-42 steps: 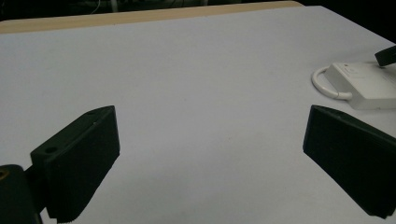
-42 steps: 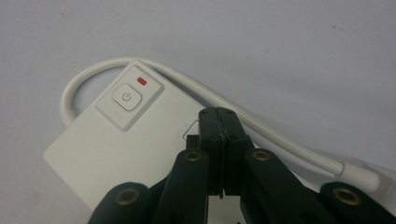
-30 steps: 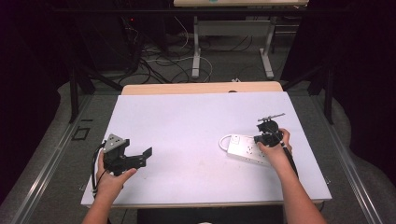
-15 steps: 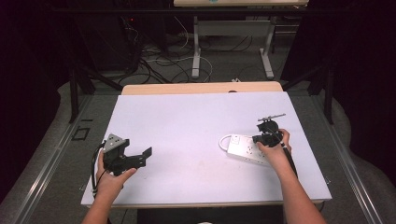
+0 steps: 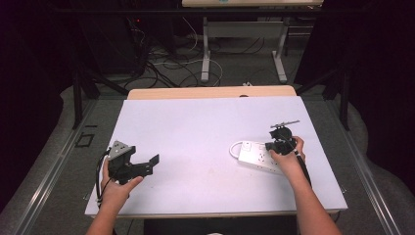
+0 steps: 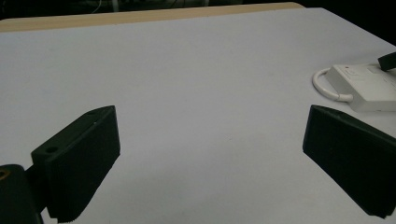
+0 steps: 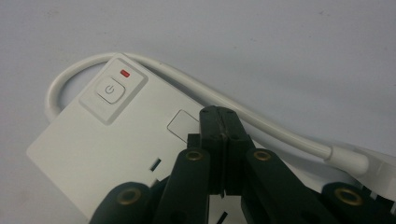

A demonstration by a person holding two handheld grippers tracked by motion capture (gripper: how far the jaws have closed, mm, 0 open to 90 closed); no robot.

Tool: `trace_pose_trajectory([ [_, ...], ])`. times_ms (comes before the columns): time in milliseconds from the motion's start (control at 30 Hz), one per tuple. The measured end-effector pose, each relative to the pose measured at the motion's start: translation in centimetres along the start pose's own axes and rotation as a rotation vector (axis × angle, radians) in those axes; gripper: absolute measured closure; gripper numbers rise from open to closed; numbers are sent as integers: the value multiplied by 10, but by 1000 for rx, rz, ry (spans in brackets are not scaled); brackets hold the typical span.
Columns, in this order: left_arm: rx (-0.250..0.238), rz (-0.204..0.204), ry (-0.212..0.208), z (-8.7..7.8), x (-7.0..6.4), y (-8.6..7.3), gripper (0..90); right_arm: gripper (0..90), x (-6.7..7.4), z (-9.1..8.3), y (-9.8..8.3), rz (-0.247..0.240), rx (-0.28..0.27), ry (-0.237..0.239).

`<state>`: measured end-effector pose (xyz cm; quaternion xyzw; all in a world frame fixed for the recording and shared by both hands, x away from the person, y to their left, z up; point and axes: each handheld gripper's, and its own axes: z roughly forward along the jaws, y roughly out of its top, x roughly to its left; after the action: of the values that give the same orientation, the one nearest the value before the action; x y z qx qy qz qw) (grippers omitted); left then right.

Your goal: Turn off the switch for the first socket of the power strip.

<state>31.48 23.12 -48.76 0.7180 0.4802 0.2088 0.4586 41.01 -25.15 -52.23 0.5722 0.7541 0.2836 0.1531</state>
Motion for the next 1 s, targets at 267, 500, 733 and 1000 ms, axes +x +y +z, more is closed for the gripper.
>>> trace_pose_trajectory([
  [267,3,2,-3,1,0,0,38,900,-1,0,0,-3,-3,8],
  [500,4,-5,-3,0,1,-2,39,900,-2,0,0,9,-1,11],
  [733,3,-13,-3,0,1,-2,41,900,-3,0,0,14,-3,19],
  [1000,0,-25,-3,0,3,-3,45,880,-1,0,0,10,-7,8],
])
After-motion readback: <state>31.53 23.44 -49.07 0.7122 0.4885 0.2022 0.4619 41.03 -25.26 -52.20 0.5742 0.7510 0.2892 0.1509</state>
